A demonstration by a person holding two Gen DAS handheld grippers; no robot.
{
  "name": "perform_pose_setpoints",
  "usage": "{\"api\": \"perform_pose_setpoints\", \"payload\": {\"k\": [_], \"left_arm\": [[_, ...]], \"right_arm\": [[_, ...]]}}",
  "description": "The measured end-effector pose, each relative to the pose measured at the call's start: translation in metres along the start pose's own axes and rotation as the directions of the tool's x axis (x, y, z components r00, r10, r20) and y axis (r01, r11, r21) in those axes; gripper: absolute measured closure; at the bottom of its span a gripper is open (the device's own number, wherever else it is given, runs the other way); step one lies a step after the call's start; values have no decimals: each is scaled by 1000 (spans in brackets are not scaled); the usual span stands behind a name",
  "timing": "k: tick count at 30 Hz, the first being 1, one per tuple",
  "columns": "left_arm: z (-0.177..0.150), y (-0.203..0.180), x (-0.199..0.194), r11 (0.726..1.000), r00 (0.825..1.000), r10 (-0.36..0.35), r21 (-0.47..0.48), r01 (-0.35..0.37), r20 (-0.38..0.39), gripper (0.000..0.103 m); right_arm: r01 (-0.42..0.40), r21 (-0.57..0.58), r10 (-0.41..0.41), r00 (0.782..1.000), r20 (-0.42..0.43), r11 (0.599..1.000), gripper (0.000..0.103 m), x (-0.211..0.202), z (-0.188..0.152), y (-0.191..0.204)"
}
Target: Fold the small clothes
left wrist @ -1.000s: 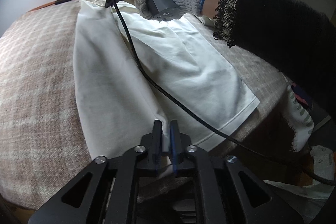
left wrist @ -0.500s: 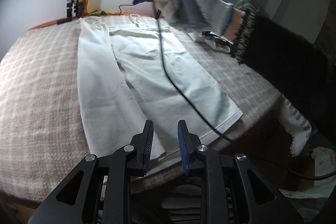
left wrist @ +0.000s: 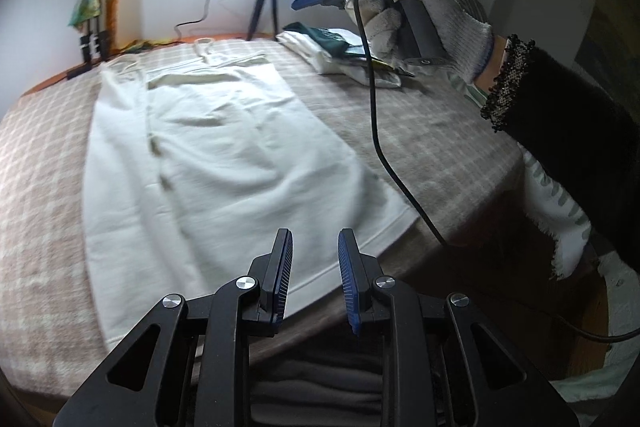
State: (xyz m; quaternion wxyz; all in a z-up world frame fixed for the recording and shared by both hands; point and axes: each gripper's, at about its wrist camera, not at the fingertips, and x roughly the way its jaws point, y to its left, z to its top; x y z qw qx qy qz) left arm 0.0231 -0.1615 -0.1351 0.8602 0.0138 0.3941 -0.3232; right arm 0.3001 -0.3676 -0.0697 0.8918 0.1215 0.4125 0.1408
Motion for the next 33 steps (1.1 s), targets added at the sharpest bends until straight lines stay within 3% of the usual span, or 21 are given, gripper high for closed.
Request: {"api": "perform_pose_setpoints", "payload": {"k": [7, 14, 15, 17, 22, 24, 27, 29, 33], "left_arm": [[3, -46, 34, 994, 997, -59, 94, 64, -49, 81], [7, -79, 68, 984, 993, -63, 160, 78, -98, 80], [7, -82, 73, 983, 993, -58, 167, 75, -106, 78], [7, -88, 80, 983, 992, -35, 174, 55, -117, 51], [4, -93, 90, 985, 994, -20, 170, 39, -110, 51], [2, -92, 95, 985, 993, -3, 171, 22, -115, 57], [4, -86, 97, 990, 994, 10, 144, 5, -104, 91], [6, -78, 96, 995, 994, -14, 100, 25, -108, 97], [9, -63, 86, 997, 991, -73, 19, 75, -112, 99]], "right_arm": [[28, 19, -27, 1000, -16, 999, 66, -21, -21, -45], [42, 35, -41, 998, -42, 998, 61, -31, -36, -76], [43, 35, -42, 998, -43, 998, 61, -31, -37, -79], [40, 37, -38, 998, -50, 999, 61, -29, -39, -86], [20, 39, -17, 997, -77, 999, 61, -12, -44, -92], [10, 39, -6, 996, -90, 999, 61, -1, -46, -91], [-7, 43, 12, 993, -116, 999, 61, 19, -47, -88], [-17, 49, 23, 991, -134, 999, 61, 35, -46, -85], [-37, 75, 48, 987, -155, 997, 61, 61, -41, -80]]}}
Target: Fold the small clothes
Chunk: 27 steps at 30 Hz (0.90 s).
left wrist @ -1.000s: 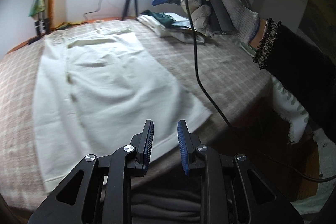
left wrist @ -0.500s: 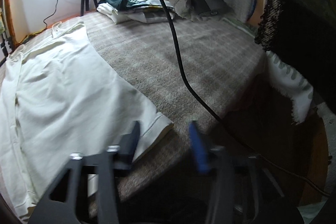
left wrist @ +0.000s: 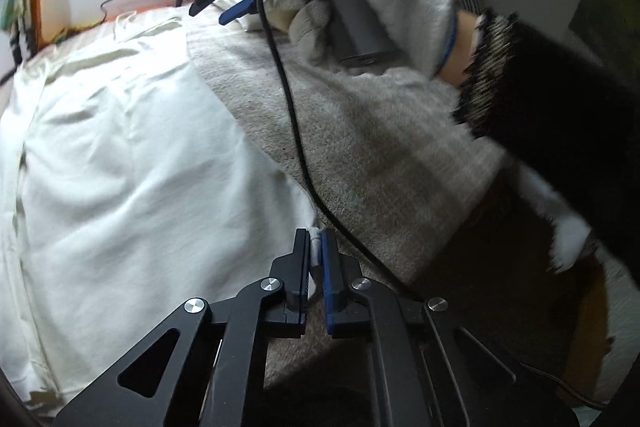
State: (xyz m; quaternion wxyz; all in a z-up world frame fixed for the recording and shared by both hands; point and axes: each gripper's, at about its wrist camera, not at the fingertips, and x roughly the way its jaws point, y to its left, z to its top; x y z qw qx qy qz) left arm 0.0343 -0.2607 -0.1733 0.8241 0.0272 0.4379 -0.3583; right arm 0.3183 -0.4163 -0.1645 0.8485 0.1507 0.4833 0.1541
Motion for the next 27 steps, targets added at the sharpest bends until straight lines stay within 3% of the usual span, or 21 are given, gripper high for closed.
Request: {"api": "perform_pose_setpoints", "payload": {"k": [9, 16, 27], "left_arm": [[3, 9, -22, 996, 998, -41, -72, 44, 42, 99], [4, 10, -25, 996, 998, -39, -73, 43, 54, 99], [-6, 26, -46, 996, 995, -28, -78, 35, 92, 99]], "right_arm": [[23, -4, -23, 999, -45, 1000, 63, 41, 18, 11], [68, -21, -69, 996, -60, 997, 95, 50, 27, 15], [148, -83, -152, 988, -37, 986, 103, 36, 41, 51]]}}
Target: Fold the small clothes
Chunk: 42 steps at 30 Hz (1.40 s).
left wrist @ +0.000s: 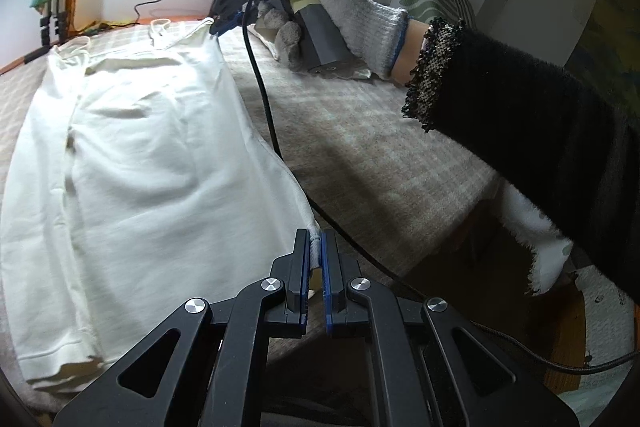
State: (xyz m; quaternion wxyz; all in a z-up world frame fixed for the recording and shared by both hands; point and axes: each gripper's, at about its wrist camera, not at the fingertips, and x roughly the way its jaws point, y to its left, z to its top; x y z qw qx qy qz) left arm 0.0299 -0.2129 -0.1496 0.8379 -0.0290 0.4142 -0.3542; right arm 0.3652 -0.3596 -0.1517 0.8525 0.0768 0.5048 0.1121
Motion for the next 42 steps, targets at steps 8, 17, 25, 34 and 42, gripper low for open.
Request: {"api": "perform_pose_setpoints", "payload": {"k": [8, 17, 25, 34, 42], "left_arm": [[-5, 21, -22, 999, 999, 0, -37, 2, 45, 99], [-22, 51, -33, 995, 999, 11, -102, -6, 50, 99], [-35, 71, -33, 991, 999, 37, -129, -33, 32, 99], [-42, 81, -32, 989, 999, 42, -146, -41, 9, 99], [-46, 77, -36, 991, 999, 23, -128, -27, -35, 92]], "right_arm": [[30, -44, -29, 999, 15, 999, 103, -7, 12, 45], [76, -140, -77, 997, -1, 987, 103, 18, 13, 108], [98, -204, -107, 994, -35, 974, 103, 53, 9, 145], [75, -218, -91, 994, -65, 973, 103, 70, 3, 157], [14, -207, -20, 999, -27, 978, 77, 24, -8, 143]]}}
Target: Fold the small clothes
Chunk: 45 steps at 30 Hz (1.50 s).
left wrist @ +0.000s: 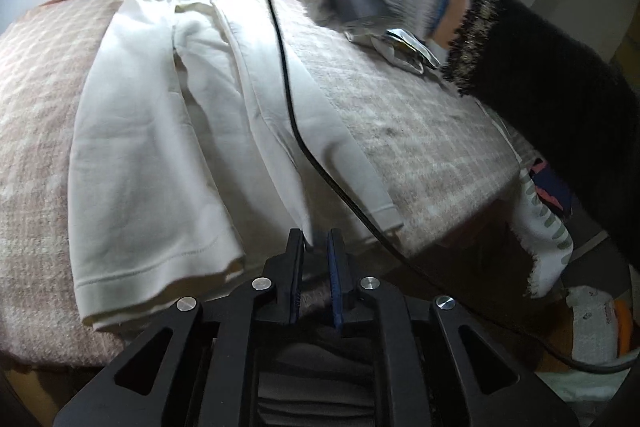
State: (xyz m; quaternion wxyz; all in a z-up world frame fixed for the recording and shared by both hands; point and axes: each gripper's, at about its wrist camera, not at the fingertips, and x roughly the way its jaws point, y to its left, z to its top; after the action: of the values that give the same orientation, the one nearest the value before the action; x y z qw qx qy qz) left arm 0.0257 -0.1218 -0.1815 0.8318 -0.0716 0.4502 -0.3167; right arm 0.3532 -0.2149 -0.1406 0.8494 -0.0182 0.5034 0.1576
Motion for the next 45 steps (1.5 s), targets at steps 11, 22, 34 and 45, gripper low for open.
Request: {"api": "perform_pose_setpoints", "payload": {"k": [11, 22, 34, 45], "left_arm": [[-10, 37, -72, 995, 994, 68, -76, -62, 87, 81], [-12, 105, -66, 953, 999, 36, -302, -33, 6, 70], [-15, 118, -48, 905, 998, -60, -421, 59, 12, 98], [-18, 118, -52, 919, 1000, -30, -392, 30, 7, 99]], "right_arm": [[-121, 90, 118, 992, 35, 989, 76, -93, -111, -35], [-216, 197, 236, 968, -86, 956, 75, -97, -250, -40], [-358, 230, 378, 925, -45, 905, 75, -105, -284, -36], [-309, 166, 320, 946, -47, 937, 103, -100, -289, -21]]}}
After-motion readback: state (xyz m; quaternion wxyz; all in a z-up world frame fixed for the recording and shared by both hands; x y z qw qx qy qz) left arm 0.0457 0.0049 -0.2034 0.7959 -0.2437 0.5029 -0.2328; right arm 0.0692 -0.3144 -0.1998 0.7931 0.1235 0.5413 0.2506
